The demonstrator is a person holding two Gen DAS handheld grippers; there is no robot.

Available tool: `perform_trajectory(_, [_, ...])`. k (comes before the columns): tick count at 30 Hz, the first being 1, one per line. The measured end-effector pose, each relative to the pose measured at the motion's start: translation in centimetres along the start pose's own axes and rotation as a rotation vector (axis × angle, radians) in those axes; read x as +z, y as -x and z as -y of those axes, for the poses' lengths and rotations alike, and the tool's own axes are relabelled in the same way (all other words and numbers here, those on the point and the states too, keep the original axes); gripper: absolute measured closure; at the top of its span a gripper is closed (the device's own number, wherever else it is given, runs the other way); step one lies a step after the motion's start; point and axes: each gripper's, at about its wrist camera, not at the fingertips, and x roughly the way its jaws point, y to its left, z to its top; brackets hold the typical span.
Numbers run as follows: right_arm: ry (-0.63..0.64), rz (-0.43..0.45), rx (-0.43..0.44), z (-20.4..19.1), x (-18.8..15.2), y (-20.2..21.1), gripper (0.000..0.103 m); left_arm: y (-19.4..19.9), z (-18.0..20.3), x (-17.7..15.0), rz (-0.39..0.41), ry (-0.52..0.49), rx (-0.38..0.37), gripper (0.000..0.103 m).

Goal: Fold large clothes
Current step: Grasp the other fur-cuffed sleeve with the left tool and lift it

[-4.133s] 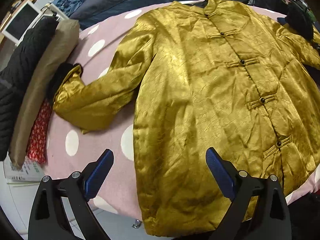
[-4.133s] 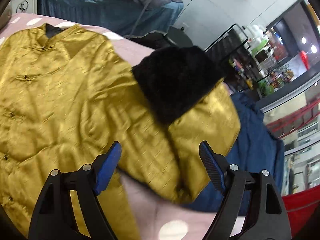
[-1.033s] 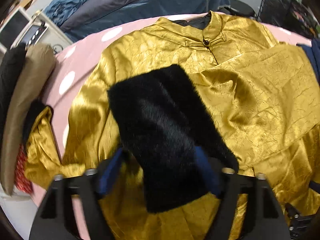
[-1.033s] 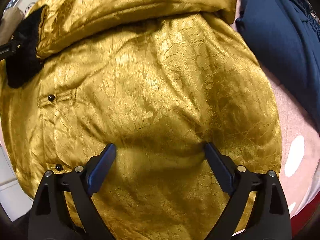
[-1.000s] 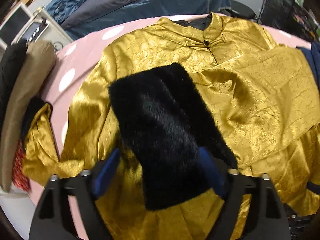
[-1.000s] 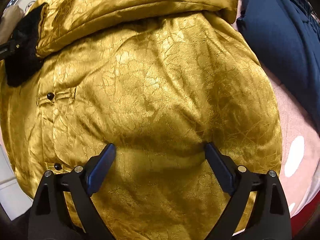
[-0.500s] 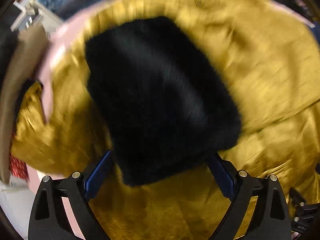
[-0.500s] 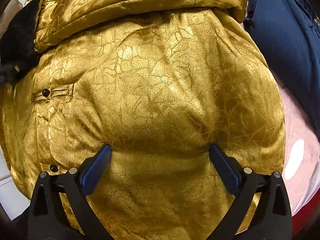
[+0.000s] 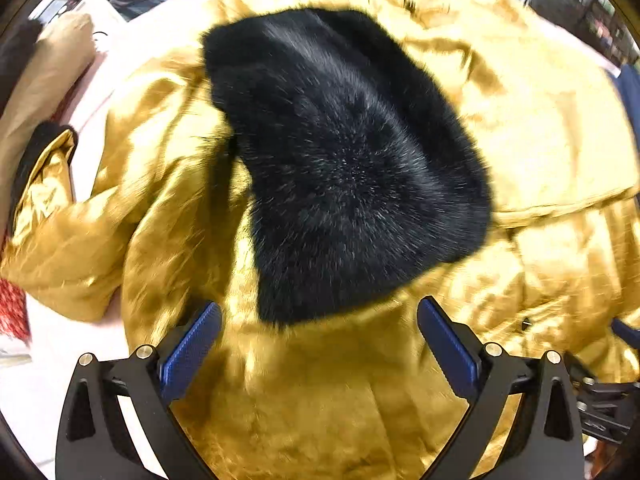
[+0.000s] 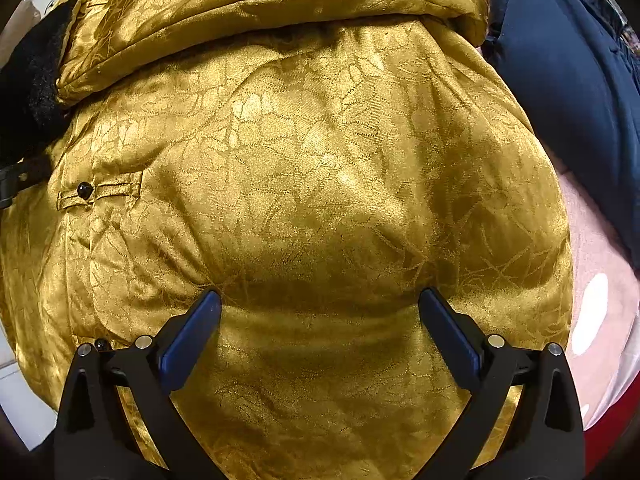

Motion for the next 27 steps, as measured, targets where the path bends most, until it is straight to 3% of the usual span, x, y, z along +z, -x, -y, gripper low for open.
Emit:
perform_trajectory(2, [-0.001, 0.021, 0.0, -0.1, -0.4, 0.0, 0.005, 1.4, -0.8, -0.9, 0.042, 0.033, -0.056, 0.008])
perform_trajectory(8, [-0.002, 0.018, -0.007, -0.1, -1.1, 0.2, 0.005, 4.1, -5.8, -4.6, 0.114, 0.172, -0.111, 0.009])
perform_trajectory(13, [-0.005, 0.039, -0.012, -0.4, -1.6, 0.4, 0.005, 6.1, -14.0, -5.8, 0.161, 0.345, -0.056, 0.012])
perform_trajectory(17, [-0.011, 0.062, -0.017, -0.6, -2.5, 0.9, 0.005, 6.8, -20.2, -5.3, 0.184, 0.469, 0.028, 0.014])
perform_trajectory(19, [-0.013, 0.064, -0.019, -0.6, -3.0, 1.1, 0.005, 6.9, -24.1, -4.9, 0.189, 0.543, 0.065, 0.027])
perform_trajectory(23, [-0.013, 0.055, -0.02, -0.6, -3.7, 1.3, 0.006, 5.8, -30.4, -3.3, 0.173, 0.664, 0.019, 0.036])
perform_trajectory(27, [-0.011, 0.047, -0.025, -0.7, -3.5, 1.4, 0.005, 4.6, -33.3, -0.6, 0.163, 0.681, 0.005, 0.041])
